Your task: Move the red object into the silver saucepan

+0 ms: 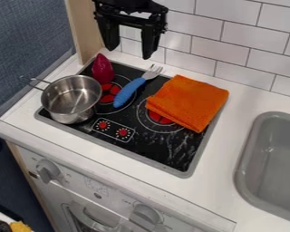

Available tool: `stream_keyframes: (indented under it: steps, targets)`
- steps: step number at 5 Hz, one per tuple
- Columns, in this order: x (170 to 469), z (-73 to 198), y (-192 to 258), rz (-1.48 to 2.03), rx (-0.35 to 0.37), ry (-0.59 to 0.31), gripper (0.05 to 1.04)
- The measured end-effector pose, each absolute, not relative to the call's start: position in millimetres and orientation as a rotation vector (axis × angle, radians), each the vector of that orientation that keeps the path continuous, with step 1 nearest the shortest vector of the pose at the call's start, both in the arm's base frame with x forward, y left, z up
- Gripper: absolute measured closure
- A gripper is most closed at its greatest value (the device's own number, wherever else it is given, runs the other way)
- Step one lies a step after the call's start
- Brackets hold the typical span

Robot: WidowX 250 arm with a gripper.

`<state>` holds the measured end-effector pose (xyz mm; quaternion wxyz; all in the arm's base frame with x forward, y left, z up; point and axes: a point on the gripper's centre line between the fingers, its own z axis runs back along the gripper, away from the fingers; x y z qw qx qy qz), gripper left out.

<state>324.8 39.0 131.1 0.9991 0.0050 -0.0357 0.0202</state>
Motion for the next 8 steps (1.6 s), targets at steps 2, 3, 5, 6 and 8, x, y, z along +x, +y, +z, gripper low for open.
stream_keyframes:
  steps: [2,3,5,6,8]
  targets:
    - [338,118,71,0.104,-0.002,-0.053,0.083]
    - [355,112,105,0.154,-0.005,-0.070,0.083]
    - [367,81,151,0.199,0.073,-0.060,0.083]
    - [366,58,158,0.206,0.102,-0.019,0.083]
    - [378,23,155,0.219,0.081,0.028,0.083]
